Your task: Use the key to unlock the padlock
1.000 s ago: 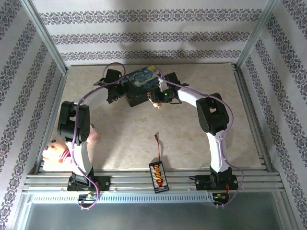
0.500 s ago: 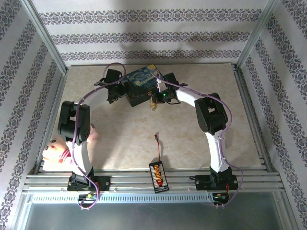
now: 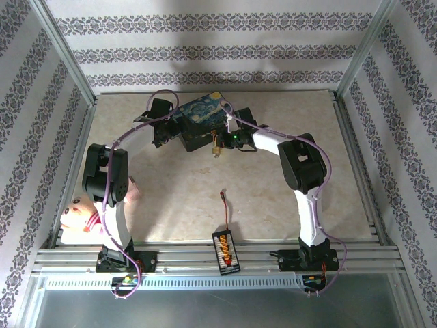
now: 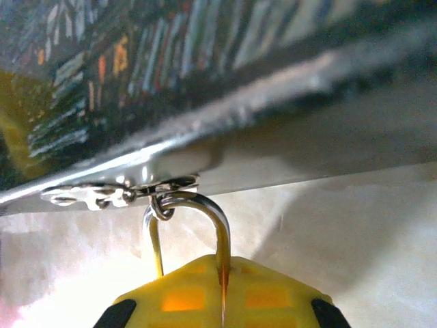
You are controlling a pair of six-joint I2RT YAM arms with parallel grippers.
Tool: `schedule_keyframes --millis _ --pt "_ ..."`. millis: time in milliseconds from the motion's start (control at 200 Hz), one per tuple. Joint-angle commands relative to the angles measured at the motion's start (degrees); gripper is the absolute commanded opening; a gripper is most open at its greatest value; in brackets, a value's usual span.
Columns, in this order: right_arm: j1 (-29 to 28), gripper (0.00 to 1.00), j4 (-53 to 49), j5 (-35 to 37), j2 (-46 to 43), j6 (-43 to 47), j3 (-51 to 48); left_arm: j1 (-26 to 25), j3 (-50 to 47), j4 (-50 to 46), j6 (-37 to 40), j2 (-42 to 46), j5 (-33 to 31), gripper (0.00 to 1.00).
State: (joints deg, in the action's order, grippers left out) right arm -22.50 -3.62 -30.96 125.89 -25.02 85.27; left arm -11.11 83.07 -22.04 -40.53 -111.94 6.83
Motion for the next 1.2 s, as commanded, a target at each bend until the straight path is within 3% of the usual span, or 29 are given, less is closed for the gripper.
schedule_keyframes --millis 0,470,989,1194 --pt "1.75 0.00 5.72 -1.12 -1.50 -7.84 -2.60 0.32 -0.01 -2.48 0.28 -1.00 -0.50 0.99" --pt "2.46 0.00 13.87 -0.83 -3.64 -17.93 -7.90 -0.56 -2.38 -2.74 0.28 -0.41 -0.72 0.99" --pt "0.53 0.00 28.22 7.94 -15.03 -29.08 -29.62 -4.12 -7.28 -1.70 0.08 2.60 1.15 0.99" --pt "0.46 0.00 35.16 9.12 -15.48 -34.01 -33.84 -4.66 -9.74 -0.47 -1.32 2.93 2.32 0.99"
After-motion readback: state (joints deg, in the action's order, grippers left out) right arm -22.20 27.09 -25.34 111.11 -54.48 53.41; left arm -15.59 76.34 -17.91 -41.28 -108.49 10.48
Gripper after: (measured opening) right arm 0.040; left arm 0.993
